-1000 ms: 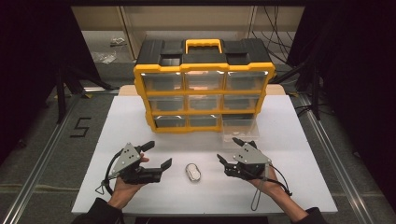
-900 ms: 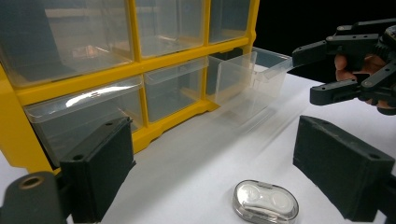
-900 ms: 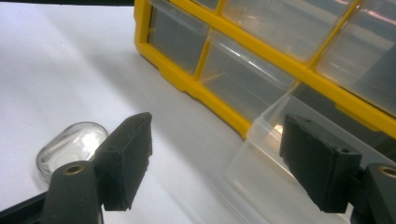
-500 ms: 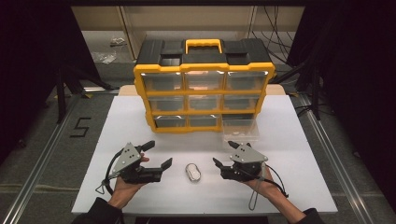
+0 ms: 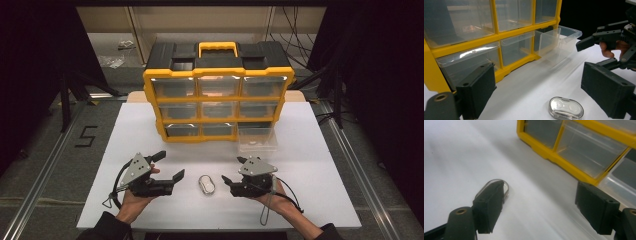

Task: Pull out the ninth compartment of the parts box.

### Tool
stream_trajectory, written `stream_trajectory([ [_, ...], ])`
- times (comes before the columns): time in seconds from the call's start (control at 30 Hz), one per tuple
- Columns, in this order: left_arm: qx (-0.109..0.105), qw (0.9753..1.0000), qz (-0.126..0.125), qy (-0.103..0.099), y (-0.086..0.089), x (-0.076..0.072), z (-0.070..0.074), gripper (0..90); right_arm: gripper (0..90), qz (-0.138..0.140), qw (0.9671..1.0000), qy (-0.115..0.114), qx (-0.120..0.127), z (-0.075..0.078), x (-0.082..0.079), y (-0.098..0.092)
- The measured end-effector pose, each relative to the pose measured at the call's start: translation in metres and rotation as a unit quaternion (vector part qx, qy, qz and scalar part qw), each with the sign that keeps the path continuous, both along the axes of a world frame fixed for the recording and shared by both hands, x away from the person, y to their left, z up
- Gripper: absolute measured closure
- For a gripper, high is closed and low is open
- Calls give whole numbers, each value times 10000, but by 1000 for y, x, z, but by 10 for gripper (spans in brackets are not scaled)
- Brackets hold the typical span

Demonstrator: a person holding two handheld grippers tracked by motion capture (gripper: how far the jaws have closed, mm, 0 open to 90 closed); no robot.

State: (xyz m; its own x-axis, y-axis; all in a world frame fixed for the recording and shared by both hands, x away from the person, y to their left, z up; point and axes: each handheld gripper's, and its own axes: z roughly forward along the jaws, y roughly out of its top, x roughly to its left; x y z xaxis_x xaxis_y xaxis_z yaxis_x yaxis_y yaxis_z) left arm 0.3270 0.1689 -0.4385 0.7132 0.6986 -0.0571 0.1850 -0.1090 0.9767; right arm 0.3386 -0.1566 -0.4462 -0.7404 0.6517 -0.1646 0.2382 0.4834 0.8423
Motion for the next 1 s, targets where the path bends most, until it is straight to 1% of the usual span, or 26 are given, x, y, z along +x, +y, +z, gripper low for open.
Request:
stream_trajectory([
  [0.3,5,10000,-2,0,0,0,0,117,241,88,9994,324,71,-4,1,7],
  [0.4,9,10000,-2,4,0,0,0,117,241,118,9988,456,133,-6,2,9],
  [0.6,0,10000,-8,1,0,0,0,117,241,176,9983,548,80,-9,2,14],
  [0.9,0,10000,-19,-9,-1,0,0,117,240,219,9980,584,43,-12,2,19],
  [1.0,-2,10000,-17,-9,0,0,0,117,240,229,9978,615,78,-12,2,19],
])
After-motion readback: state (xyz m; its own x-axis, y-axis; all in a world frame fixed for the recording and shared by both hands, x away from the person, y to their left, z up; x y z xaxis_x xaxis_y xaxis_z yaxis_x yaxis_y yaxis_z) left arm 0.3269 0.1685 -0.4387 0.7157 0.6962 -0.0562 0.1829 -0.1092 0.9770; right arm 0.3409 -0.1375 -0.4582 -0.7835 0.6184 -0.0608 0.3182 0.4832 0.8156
